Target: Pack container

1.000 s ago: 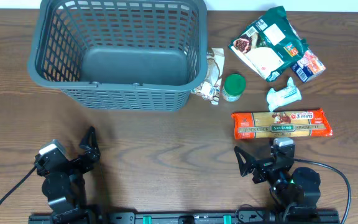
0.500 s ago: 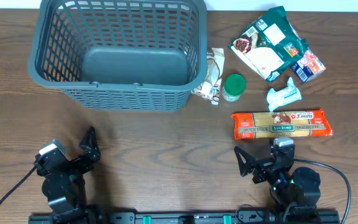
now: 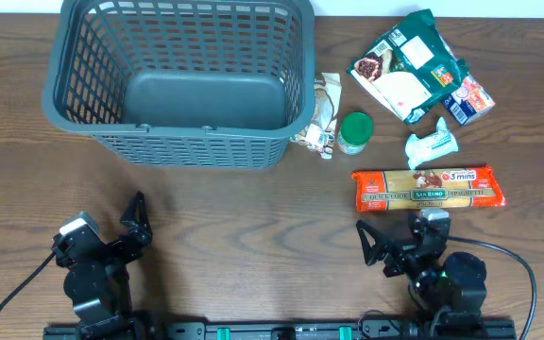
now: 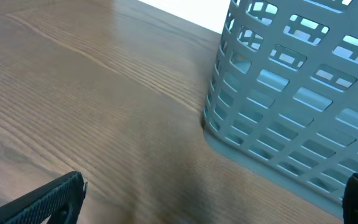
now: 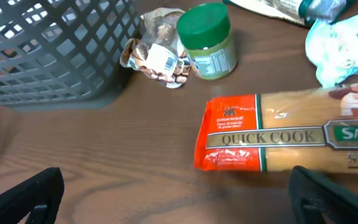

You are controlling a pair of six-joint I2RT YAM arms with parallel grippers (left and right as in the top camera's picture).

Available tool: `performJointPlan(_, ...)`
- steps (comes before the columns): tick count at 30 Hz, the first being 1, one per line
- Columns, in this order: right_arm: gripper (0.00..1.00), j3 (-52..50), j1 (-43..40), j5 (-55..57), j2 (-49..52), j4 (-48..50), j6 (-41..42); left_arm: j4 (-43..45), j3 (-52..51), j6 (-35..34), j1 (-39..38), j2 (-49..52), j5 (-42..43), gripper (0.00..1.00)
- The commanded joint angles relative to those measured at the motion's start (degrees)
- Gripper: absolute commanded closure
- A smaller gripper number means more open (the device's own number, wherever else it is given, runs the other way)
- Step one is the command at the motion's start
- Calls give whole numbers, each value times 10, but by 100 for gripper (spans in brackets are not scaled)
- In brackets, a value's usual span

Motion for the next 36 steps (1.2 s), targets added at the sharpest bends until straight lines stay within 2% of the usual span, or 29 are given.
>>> performJointPlan(1,1,44,2,-3,39,11,-9,-1,-12,-3,-2,-3,2,1)
performJointPlan(5,1,125,2,46,136,11,-37,-1,-12,-3,-2,-3,2,1)
performJointPlan(11,1,281,1,64,353,-7,-98,-1,-12,-3,-2,-3,2,1)
performJointPlan(18,1,502,-41,87,614,-40,-104,-1,-12,-3,-2,-3,2,1)
performJointPlan(21,1,561,-53,78,668,-16,-107,-1,-12,-3,-2,-3,2,1)
performJointPlan(24,1,576,-59,110,695,44,-153,-1,-12,-3,-2,-3,2,1)
performJointPlan(26,1,576,-71,138,713,83,-156,-1,-12,-3,-2,-3,2,1)
performJointPlan(33,1,612,-182,32,831,137,-160,-1,-12,-3,-2,-3,2,1)
performJointPlan(36,1,635,-200,13,886,160,-171,-1,-12,-3,-2,-3,2,1)
